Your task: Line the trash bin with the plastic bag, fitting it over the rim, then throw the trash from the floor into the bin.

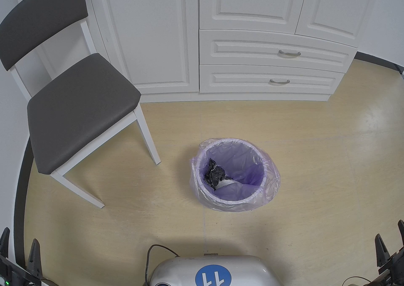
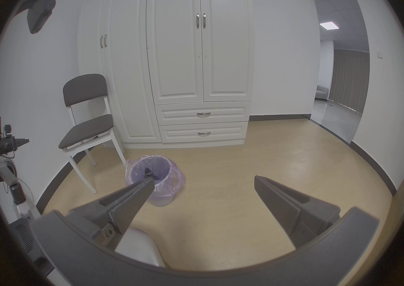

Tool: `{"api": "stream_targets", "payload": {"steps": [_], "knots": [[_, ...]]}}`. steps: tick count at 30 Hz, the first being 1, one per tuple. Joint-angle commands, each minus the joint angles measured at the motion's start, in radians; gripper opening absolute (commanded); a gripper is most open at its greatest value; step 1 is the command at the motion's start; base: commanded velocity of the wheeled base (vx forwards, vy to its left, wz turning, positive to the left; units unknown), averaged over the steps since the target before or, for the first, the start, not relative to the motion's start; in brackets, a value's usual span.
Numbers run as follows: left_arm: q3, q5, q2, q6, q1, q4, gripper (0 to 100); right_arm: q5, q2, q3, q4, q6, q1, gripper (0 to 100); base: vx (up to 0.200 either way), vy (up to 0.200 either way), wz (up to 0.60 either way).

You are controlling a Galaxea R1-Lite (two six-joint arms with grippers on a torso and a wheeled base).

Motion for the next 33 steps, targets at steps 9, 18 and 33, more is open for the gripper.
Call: {"api": "stream_targets", "payload": {"steps": [9,18,33], "knots": [[0.012,-0.109,-0.006,0.005,-0.001,0.064,100,-0.001,-0.014,0.018,0.001,0.002,-0.002,100,0.000,0.000,0.00],[0.004,-0.120,-0.007,0.019,0.000,0.079,100,0.013,-0.014,0.016,0.015,-0.046,-0.003,100,0.000,0.000,0.00],[0.007,-0.125,-0.010,0.027,-0.001,0.075,100,0.016,-0.014,0.015,0.018,-0.032,-0.002,100,0.000,0.000,0.00]]}}
